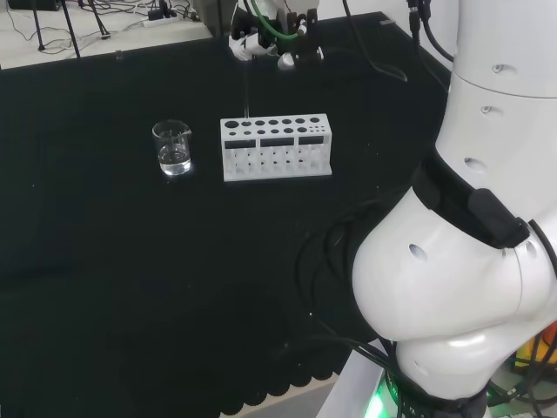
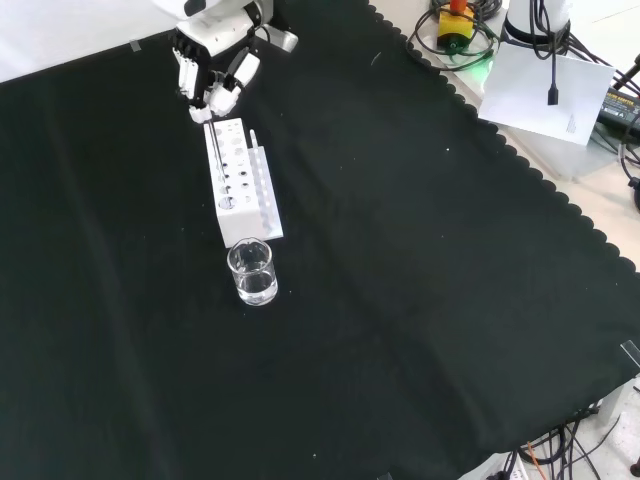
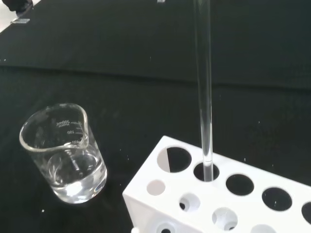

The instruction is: Put the glass rod back on the white test tube rack.

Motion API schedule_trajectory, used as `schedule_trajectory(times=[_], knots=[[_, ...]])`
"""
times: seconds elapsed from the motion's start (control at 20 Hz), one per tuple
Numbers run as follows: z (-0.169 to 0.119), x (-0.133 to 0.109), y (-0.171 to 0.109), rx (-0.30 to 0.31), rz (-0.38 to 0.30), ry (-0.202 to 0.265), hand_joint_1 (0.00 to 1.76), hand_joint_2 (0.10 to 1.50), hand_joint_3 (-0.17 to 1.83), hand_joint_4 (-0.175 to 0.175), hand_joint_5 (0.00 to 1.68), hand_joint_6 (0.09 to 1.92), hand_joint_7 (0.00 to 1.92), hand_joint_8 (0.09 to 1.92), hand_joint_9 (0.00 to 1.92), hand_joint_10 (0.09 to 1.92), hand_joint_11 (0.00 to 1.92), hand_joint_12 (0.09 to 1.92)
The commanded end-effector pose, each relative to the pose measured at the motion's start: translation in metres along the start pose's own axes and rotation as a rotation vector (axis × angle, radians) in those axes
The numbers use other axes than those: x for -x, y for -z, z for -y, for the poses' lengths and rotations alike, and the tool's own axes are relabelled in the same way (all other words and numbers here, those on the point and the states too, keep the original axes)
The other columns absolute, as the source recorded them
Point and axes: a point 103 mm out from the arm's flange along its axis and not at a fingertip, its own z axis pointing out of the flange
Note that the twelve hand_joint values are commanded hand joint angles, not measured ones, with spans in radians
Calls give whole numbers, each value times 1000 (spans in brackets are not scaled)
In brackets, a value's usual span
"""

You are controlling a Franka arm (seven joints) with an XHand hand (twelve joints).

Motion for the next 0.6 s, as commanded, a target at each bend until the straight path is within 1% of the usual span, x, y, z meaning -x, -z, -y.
schedule_trajectory(times=[0.05, 0.3, 0.6], knots=[[-2, 3, -9, 7, -12, 0, 1306, 1131, -175, -175, 1173, 437, 1135, 1094, 1646, 950, 1677, 760], [-4, 6, -17, -7, -14, -3, 1306, 1131, -175, -175, 1173, 437, 1135, 1094, 1646, 949, 1677, 761], [-4, 12, -25, -9, -25, -12, 1306, 1132, -175, -175, 1173, 438, 1134, 1095, 1647, 950, 1677, 761]])
